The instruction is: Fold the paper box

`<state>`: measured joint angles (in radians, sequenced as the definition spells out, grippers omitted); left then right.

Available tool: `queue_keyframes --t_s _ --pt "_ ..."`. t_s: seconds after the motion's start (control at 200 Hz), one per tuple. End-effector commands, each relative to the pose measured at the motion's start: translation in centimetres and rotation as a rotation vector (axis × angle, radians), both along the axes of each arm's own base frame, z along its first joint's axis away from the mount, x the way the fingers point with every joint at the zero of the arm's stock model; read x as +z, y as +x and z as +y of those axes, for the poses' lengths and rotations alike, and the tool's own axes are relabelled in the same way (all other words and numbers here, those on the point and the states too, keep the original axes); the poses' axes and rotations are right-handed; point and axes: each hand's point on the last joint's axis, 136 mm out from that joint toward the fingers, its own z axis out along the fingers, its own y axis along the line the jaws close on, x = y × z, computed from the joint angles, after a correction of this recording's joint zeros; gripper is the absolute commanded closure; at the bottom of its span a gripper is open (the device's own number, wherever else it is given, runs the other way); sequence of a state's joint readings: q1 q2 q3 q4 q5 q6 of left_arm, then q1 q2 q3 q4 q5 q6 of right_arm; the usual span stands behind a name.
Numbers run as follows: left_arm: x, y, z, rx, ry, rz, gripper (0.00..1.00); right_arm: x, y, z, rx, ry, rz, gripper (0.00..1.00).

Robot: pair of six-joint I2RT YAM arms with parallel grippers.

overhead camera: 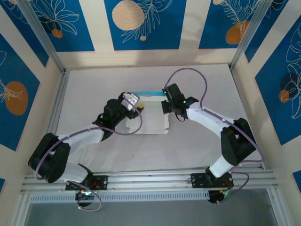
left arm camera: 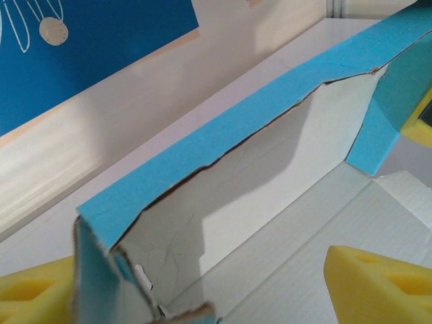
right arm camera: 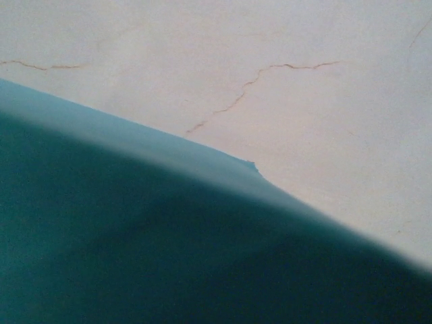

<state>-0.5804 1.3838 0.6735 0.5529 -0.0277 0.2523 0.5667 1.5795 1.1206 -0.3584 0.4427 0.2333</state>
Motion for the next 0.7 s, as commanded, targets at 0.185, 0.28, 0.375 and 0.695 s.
queue_keyframes --t_s 0.185,0.28,0.375,0.695 --pt "3.7 -3.2 0.4 -0.228 -0.111 -0.021 0.22 0.7 -0.7 -0.3 0.098 0.076 0.011 1.0" --pt "5.3 -4.2 1.1 -0.308 -0.129 -0.042 0.23 0.5 -1.0 -0.1 0.144 0.082 0.014 1.0" --pt "5.2 -3.7 2.5 -0.324 -0.111 -0.028 0.27 0.6 -1.4 0.3 0.193 0.091 0.005 1.0" --pt "1.8 -1.2 3.4 -0.407 -0.037 0.072 0.49 1.7 -1.8 0.8 0.245 0.109 -0.026 1.0"
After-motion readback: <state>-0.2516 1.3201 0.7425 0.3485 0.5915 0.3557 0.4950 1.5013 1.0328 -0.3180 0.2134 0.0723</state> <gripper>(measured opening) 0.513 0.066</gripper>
